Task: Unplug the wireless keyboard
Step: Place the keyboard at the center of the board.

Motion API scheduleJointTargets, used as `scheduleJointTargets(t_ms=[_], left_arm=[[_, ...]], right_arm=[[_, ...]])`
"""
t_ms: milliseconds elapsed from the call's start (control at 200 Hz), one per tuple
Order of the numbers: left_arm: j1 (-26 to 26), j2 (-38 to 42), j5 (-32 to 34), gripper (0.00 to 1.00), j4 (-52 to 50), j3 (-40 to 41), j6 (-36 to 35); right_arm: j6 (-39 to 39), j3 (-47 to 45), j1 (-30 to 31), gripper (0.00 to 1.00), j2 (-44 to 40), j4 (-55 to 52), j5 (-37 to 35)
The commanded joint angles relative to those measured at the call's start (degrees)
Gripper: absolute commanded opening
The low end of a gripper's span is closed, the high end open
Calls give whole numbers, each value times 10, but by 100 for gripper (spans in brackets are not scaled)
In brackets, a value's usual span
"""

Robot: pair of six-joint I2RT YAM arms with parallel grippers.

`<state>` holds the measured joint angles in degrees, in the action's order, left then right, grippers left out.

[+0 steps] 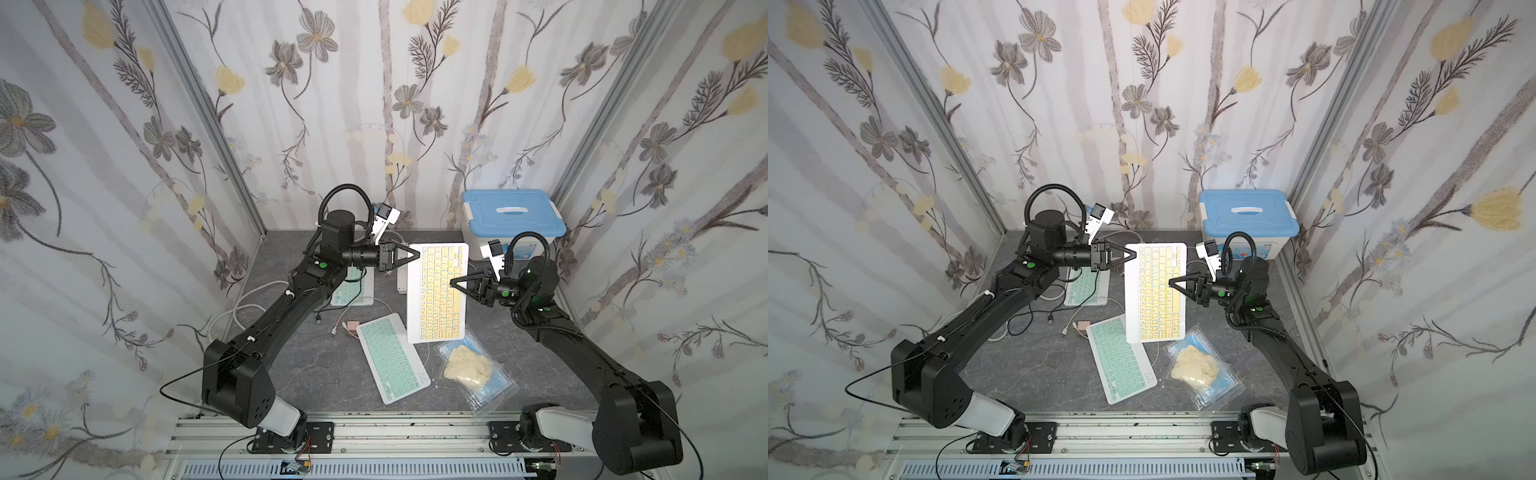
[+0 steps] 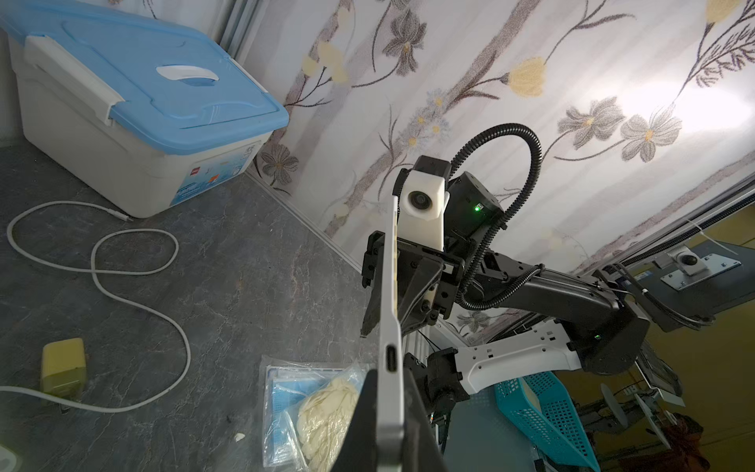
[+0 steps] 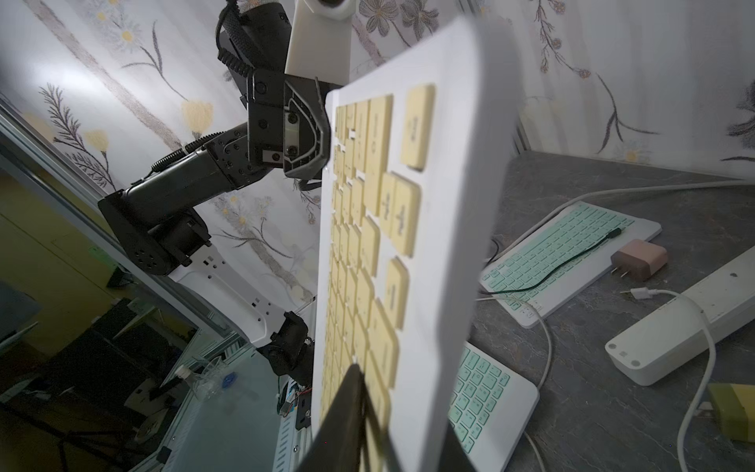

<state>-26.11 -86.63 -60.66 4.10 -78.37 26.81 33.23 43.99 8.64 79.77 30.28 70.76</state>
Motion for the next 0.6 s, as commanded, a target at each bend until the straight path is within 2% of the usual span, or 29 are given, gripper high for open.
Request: scheduleJointTargets(t_ms=[0,35,55,110,160,235,290,465,594], left_arm=[[0,-7,13,0,17,-12,3],[1,-9,26,0,13,-14,3],[1,-10,33,7,9,-15,3],[4,-13,65,32,0,-18,2],[8,-14,94,53,0,-16,6],[18,-12,132,66,-5,-10,8],[21,-10,151,70,-25,-9,-6],[21,11,170,72,-40,45,-30],[19,33,167,72,-43,88,-41]], right_arm=[[14,5,1,11,3,30,13],[19,5,0,7,3,31,10],[21,5,-1,5,3,32,11],[33,3,-5,0,1,38,8],[41,1,-12,0,-2,36,0],[63,-8,-31,0,-5,36,-15],[82,-13,-53,0,-8,28,-36],[145,-97,-154,0,8,7,-117],[226,-161,-200,0,63,106,-151]])
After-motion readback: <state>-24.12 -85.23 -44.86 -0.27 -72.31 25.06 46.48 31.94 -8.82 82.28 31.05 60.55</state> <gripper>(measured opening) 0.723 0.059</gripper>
